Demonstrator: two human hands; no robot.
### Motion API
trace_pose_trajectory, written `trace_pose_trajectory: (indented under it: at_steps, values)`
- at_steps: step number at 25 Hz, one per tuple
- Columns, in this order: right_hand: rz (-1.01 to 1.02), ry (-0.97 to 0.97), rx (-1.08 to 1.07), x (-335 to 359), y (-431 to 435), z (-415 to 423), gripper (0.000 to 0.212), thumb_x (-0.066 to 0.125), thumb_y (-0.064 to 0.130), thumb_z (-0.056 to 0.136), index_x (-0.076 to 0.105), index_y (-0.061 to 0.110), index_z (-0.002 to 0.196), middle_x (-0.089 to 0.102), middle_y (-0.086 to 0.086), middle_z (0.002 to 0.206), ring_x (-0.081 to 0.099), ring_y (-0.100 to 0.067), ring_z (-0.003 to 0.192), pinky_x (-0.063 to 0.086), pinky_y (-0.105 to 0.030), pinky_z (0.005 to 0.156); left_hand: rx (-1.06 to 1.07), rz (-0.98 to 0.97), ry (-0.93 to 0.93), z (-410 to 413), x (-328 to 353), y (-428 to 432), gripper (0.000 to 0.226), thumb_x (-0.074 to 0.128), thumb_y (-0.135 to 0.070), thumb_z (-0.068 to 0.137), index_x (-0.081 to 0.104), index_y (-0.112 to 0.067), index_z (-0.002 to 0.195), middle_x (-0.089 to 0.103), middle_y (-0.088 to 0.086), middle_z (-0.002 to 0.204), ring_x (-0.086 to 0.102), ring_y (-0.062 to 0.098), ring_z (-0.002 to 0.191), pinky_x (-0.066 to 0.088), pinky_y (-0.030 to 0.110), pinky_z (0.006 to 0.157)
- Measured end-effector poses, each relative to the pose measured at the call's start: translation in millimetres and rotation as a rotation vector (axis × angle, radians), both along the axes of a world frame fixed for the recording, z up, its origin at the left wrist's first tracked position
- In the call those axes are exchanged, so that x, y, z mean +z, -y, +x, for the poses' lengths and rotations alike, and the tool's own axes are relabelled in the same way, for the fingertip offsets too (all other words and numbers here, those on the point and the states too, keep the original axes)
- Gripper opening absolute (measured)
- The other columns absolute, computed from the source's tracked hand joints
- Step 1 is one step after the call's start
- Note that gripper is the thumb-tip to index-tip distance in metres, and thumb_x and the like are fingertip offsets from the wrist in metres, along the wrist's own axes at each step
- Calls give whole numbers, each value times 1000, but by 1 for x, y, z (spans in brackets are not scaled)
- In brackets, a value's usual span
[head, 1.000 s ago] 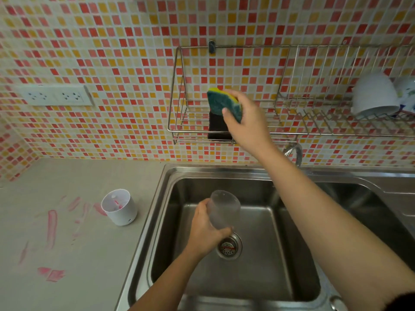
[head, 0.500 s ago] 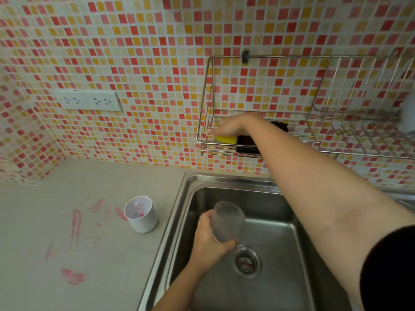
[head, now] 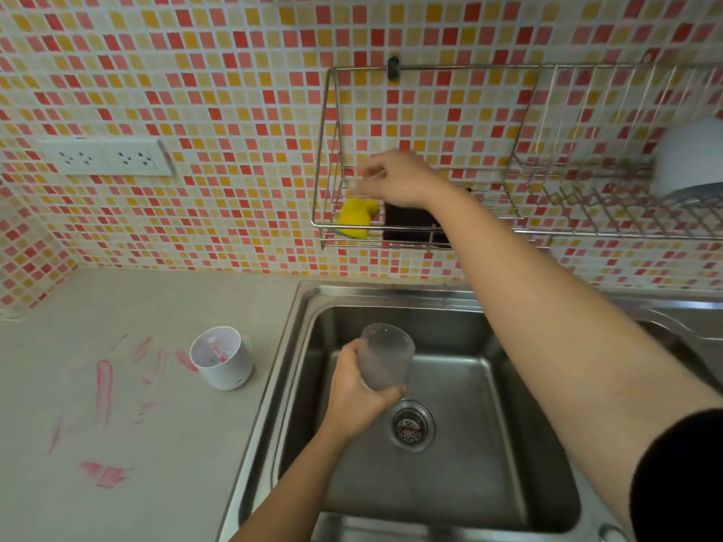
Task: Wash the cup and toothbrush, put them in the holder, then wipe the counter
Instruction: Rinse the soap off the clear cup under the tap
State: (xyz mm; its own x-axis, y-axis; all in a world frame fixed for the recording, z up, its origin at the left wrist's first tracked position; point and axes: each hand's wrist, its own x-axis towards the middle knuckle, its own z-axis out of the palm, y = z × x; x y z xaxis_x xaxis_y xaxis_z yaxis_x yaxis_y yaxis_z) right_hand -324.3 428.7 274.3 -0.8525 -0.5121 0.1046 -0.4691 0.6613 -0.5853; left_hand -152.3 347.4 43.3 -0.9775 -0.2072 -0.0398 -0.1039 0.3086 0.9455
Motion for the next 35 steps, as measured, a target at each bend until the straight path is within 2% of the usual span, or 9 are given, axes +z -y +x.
trace_pose_trajectory:
  at_steps: [4, 10, 13, 16, 19, 23, 26, 28, 35]
  values:
    - [-621, -210, -99, -47, -72, 58, 27, 55, 25, 93, 63, 17, 118, 64, 5, 115, 59, -6, 109, 47, -19, 95, -68, 52, -11, -10, 0, -38, 87, 89, -25, 56, 39, -24, 127, 51, -11, 120, 52, 2, 108, 47, 17, 85]
    - [-940, -299, -938, -180, -194, 98, 19, 47, 14, 96, 58, 12, 110, 65, 3, 97, 60, 2, 88, 43, -8, 77, -154, 119, 8, -16, -20, -89, 84, 87, -24, 63, 35, -29, 129, 50, -7, 129, 49, 6, 120, 44, 17, 98]
    - [-620, 11, -1205, -227, -242, 72, 32, 46, 7, 93, 52, 5, 125, 60, -15, 121, 58, -26, 111, 42, -22, 91, -166, 112, 35, -22, -27, -102, 82, 84, -25, 66, 32, -31, 130, 48, -5, 132, 48, 8, 121, 40, 5, 91]
    - [-306, 317, -995, -243, -260, 40, 52, 51, -4, 85, 41, 2, 135, 49, -17, 135, 47, -34, 125, 38, -32, 100, -177, 45, 73, -34, -34, -107, 85, 85, -32, 64, 35, -29, 133, 42, -4, 133, 47, 12, 122, 44, 25, 99]
    - [-232, 435, -778, -243, -257, 17, 60, 52, -9, 82, 36, 5, 138, 48, -17, 134, 45, -34, 126, 36, -31, 95, -176, -20, 75, -47, -35, -106, 82, 86, -36, 59, 39, -29, 127, 45, -4, 127, 50, 13, 117, 47, 38, 100]
    - [-184, 383, -624, -263, -263, 4, 74, 52, -10, 76, 28, 9, 143, 43, -15, 140, 43, -32, 128, 35, -29, 96, -174, -71, 59, -66, -31, -107, 83, 86, -39, 58, 40, -28, 126, 48, -5, 124, 49, 10, 116, 46, 34, 100]
    - [170, 279, -382, -284, -263, 4, 93, 58, -3, 78, 1, 11, 150, 3, -12, 159, 8, -30, 146, 18, -37, 118, -185, -85, 83, -81, -28, -116, 87, 85, -36, 54, 39, -27, 127, 47, -4, 127, 50, 10, 116, 47, 34, 99]
    - [386, 190, -316, -289, -263, 0, 93, 58, 1, 83, -7, 8, 149, -10, -10, 158, -5, -29, 146, 9, -37, 118, -196, -111, 95, -88, -27, -122, 85, 86, -28, 57, 38, -24, 127, 45, -3, 127, 49, 11, 115, 46, 31, 99]
    - [436, 200, -474, -322, -268, 70, 75, 42, 22, 94, -8, 3, 147, -10, -14, 158, -5, -27, 146, 9, -39, 120, -183, -106, 169, -98, -33, -132, 91, 85, -27, 50, 36, -26, 127, 51, -3, 125, 55, 14, 112, 50, 31, 95]
